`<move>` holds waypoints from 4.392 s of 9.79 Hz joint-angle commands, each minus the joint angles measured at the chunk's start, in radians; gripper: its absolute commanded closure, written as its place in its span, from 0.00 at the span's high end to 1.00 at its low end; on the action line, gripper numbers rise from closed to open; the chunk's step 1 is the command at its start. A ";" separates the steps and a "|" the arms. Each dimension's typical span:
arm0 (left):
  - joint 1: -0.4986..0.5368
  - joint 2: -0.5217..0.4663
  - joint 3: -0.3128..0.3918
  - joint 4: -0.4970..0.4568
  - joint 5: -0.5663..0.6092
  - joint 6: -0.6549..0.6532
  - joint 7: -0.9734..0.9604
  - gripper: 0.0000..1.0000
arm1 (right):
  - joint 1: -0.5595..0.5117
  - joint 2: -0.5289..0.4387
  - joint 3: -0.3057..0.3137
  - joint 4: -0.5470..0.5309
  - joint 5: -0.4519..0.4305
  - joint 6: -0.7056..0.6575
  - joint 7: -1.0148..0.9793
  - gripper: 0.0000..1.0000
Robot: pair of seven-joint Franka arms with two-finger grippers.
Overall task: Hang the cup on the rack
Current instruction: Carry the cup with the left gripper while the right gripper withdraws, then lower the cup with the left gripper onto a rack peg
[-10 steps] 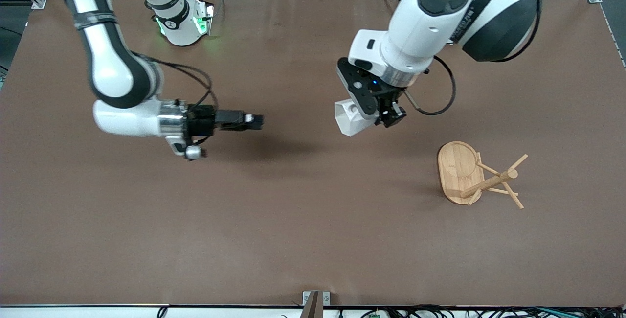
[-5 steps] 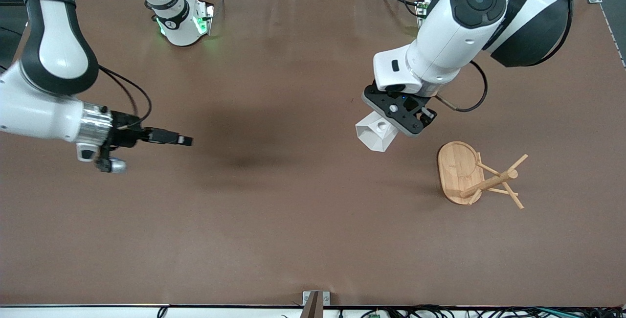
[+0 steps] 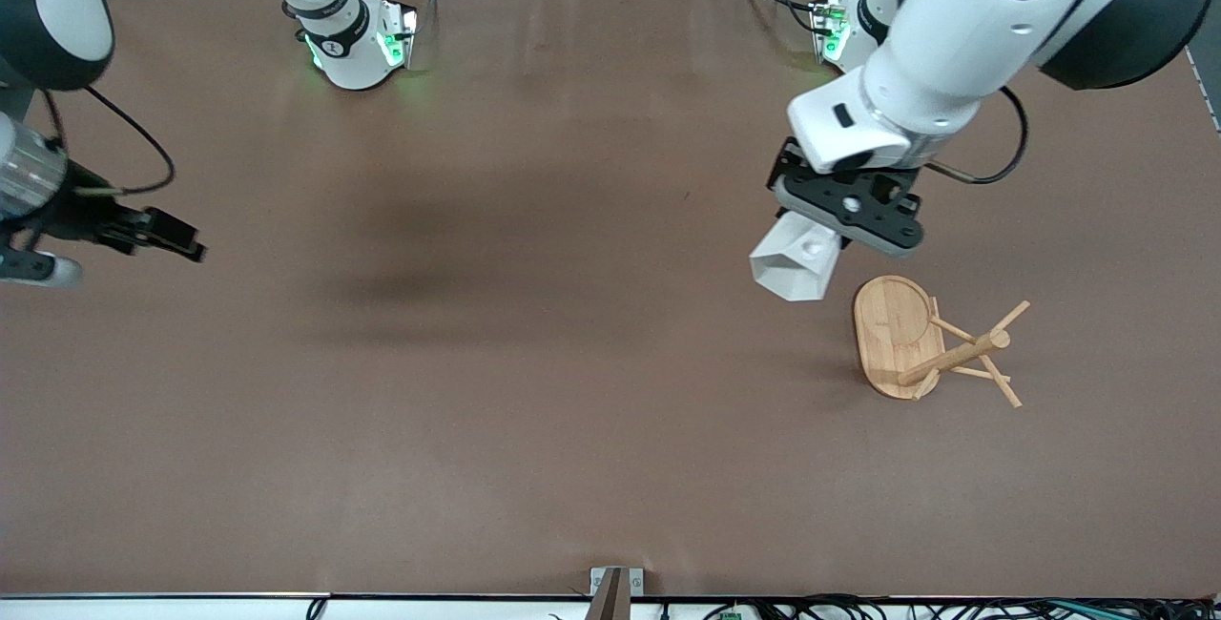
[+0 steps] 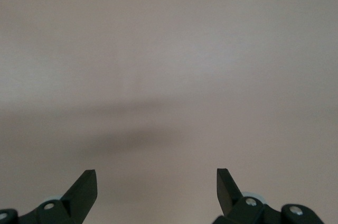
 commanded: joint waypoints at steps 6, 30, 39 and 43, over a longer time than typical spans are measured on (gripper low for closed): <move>-0.118 -0.181 0.322 -0.398 -0.222 0.158 0.107 0.12 | -0.046 -0.005 -0.039 0.202 0.029 -0.240 0.043 1.00; -0.279 0.000 0.629 -0.420 -0.216 0.343 0.379 0.13 | -0.049 -0.004 -0.036 0.208 0.042 -0.270 0.010 1.00; -0.254 0.024 0.661 -0.407 -0.228 0.344 0.411 0.13 | -0.049 -0.004 -0.037 0.208 0.042 -0.267 0.010 1.00; -0.245 0.040 0.661 -0.410 -0.263 0.361 0.420 0.35 | -0.040 -0.005 -0.033 0.203 0.026 -0.261 0.093 1.00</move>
